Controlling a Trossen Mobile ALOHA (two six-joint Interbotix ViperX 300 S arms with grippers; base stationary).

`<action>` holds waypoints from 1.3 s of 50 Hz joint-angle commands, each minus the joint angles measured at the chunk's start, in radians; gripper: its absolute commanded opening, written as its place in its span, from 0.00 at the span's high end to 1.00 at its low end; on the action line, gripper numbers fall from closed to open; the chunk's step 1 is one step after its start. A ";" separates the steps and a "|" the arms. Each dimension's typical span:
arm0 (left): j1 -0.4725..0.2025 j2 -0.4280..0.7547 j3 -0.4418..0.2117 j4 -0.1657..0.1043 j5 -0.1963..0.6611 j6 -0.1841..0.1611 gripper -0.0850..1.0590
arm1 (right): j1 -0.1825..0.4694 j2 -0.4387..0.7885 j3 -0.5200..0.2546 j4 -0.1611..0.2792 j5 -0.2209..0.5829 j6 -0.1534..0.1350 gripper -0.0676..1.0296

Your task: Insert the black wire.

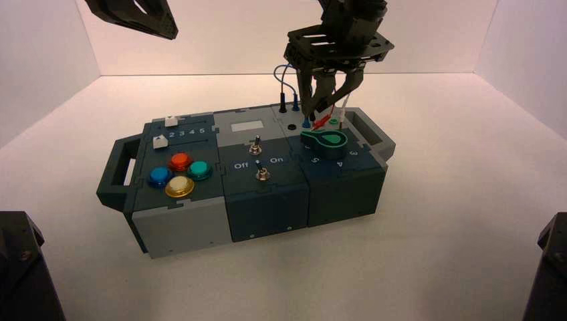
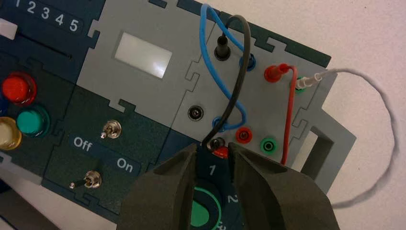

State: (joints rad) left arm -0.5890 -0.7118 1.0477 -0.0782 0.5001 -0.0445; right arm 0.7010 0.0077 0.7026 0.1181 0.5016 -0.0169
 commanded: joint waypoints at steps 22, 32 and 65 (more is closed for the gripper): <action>-0.002 -0.003 -0.020 0.005 -0.018 0.000 0.96 | -0.003 -0.005 -0.037 -0.003 -0.002 0.002 0.86; -0.003 -0.003 -0.018 0.005 -0.021 0.000 0.96 | -0.003 -0.006 -0.037 -0.014 0.003 0.002 0.94; -0.002 0.020 -0.021 0.009 -0.037 0.000 0.96 | -0.003 -0.077 -0.043 -0.017 0.006 0.002 0.95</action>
State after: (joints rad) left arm -0.5890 -0.6934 1.0462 -0.0721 0.4755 -0.0430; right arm 0.7010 -0.0353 0.6872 0.1012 0.5139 -0.0169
